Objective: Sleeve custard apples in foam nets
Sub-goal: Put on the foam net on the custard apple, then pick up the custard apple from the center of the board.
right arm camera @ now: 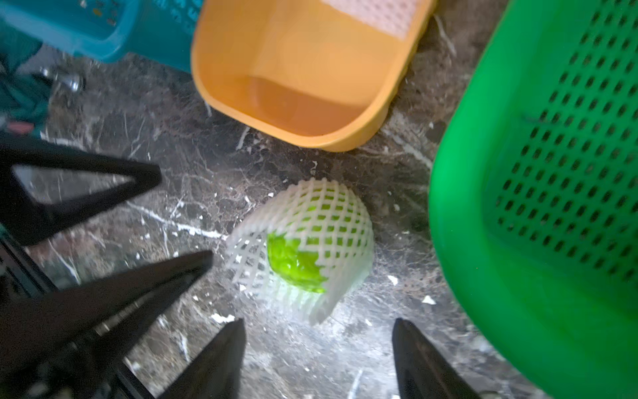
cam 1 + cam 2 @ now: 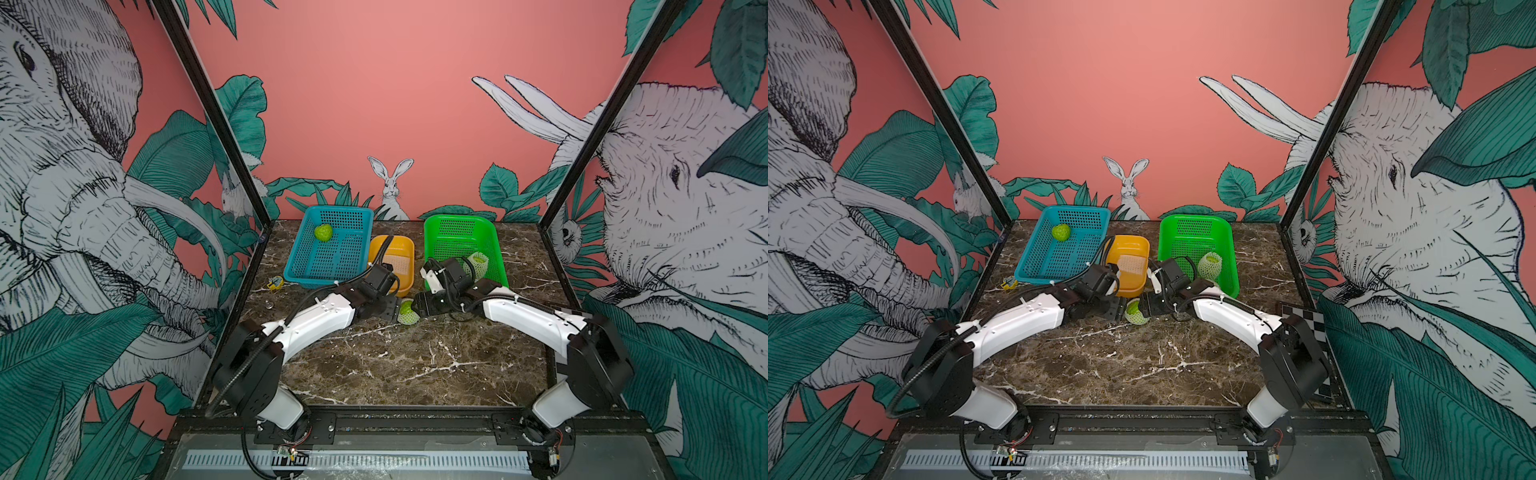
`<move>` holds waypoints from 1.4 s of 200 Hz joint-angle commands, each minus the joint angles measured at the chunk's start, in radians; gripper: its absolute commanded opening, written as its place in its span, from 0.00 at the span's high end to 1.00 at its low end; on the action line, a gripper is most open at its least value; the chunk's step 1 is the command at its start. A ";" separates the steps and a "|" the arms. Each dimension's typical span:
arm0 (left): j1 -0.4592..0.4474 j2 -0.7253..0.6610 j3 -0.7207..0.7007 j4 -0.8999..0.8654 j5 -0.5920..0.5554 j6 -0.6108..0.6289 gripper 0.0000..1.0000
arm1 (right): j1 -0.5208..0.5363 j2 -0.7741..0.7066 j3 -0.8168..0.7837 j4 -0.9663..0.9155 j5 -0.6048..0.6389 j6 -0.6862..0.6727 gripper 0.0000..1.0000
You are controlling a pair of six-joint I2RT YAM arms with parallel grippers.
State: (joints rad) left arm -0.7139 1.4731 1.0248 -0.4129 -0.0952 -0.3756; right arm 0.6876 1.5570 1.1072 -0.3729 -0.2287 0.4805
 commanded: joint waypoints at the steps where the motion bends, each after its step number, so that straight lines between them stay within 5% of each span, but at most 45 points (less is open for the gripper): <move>1: 0.043 -0.065 -0.015 0.000 0.007 -0.027 0.11 | 0.010 -0.025 -0.023 0.022 -0.026 -0.019 0.01; 15: 0.057 -0.078 -0.023 0.016 -0.006 -0.020 0.01 | 0.018 -0.033 -0.044 0.038 -0.006 -0.004 0.01; 89: 0.145 -0.090 -0.109 0.154 0.108 -0.100 0.01 | 0.098 0.097 0.020 0.046 0.098 -0.028 0.01; 207: 0.176 -0.166 -0.203 0.161 0.107 -0.120 0.01 | 0.137 0.335 0.239 -0.052 0.265 -0.085 0.03; 280: 0.182 -0.192 -0.216 0.161 0.103 -0.125 0.01 | 0.138 0.380 0.232 -0.022 0.223 -0.068 0.18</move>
State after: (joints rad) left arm -0.5404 1.3216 0.8234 -0.2588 0.0181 -0.4831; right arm 0.8185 1.9133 1.3388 -0.4007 0.0032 0.4042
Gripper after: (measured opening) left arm 0.993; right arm 0.843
